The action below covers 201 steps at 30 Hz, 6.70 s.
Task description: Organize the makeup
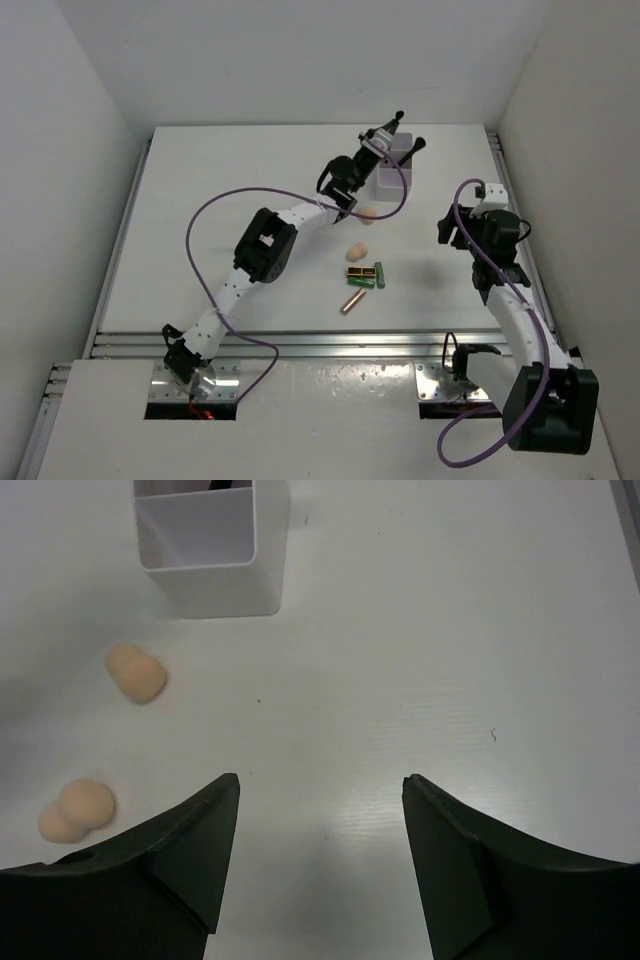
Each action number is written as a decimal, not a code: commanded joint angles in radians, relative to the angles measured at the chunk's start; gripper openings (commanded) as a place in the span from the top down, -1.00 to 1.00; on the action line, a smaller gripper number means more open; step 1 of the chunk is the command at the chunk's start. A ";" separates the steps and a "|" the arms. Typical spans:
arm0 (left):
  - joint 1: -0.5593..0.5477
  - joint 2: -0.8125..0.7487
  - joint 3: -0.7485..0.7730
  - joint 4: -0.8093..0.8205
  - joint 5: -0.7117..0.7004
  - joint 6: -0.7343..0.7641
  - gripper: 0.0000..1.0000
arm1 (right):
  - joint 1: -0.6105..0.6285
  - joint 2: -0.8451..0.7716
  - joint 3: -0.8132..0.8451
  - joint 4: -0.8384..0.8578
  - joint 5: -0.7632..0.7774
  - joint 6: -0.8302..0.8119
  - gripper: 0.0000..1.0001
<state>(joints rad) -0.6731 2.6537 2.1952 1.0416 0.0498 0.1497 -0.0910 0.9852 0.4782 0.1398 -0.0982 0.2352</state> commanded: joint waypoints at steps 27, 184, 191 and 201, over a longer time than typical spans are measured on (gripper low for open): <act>0.052 -0.313 -0.183 -0.233 0.180 -0.012 -0.65 | -0.055 0.049 0.146 -0.163 -0.067 -0.112 -0.59; -0.010 0.003 -0.090 -0.089 -0.002 -0.009 1.00 | -0.061 -0.053 0.109 -0.295 -0.029 -0.083 -0.59; 0.000 -0.064 -0.163 -0.192 0.120 -0.035 0.12 | -0.061 -0.043 0.122 -0.286 -0.057 -0.076 -0.59; 0.043 -0.354 -0.181 -0.437 0.197 0.060 -0.44 | -0.055 -0.045 0.073 -0.204 -0.077 -0.068 -0.59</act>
<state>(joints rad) -0.6628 2.4828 2.0033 0.6300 0.1932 0.1627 -0.1455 0.9413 0.5537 -0.1261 -0.1612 0.1654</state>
